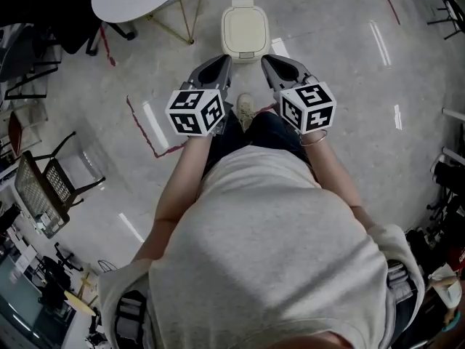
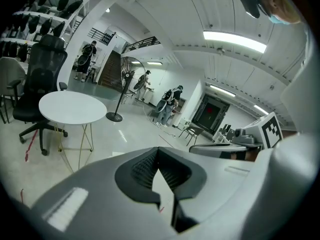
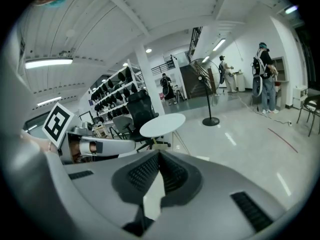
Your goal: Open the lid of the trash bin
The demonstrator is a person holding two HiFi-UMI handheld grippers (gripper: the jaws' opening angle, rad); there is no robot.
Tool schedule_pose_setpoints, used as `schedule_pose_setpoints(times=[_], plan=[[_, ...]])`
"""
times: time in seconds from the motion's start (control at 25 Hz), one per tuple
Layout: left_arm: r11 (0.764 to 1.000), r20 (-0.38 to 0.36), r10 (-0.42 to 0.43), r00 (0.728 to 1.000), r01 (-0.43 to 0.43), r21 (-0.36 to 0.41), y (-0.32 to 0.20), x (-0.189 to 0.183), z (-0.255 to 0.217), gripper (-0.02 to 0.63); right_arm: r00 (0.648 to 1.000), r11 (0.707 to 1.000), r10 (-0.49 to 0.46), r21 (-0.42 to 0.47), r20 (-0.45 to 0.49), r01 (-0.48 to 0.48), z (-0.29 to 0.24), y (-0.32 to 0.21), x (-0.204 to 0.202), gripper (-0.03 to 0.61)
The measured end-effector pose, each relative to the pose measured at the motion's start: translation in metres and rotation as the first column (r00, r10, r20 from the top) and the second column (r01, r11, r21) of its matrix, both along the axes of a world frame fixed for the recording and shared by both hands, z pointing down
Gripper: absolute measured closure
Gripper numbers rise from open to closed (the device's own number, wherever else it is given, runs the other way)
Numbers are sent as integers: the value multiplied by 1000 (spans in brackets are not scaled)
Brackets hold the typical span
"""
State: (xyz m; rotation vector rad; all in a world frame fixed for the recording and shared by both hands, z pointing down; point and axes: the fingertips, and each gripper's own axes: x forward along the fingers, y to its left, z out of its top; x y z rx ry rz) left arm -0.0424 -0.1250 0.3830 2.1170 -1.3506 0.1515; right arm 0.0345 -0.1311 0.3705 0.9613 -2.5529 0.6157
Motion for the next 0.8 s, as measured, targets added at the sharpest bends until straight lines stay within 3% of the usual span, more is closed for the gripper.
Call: schedule_pose_setpoints(times=[0.44, 0.8], plan=[[992, -4, 24, 1000, -25, -121, -11, 0, 43, 604, 999, 992, 35, -119, -13, -37, 45, -13, 3, 571], [972, -30, 101, 994, -105, -208, -20, -5, 70, 604, 985, 961, 171, -224, 29, -160, 67, -29, 0, 571]])
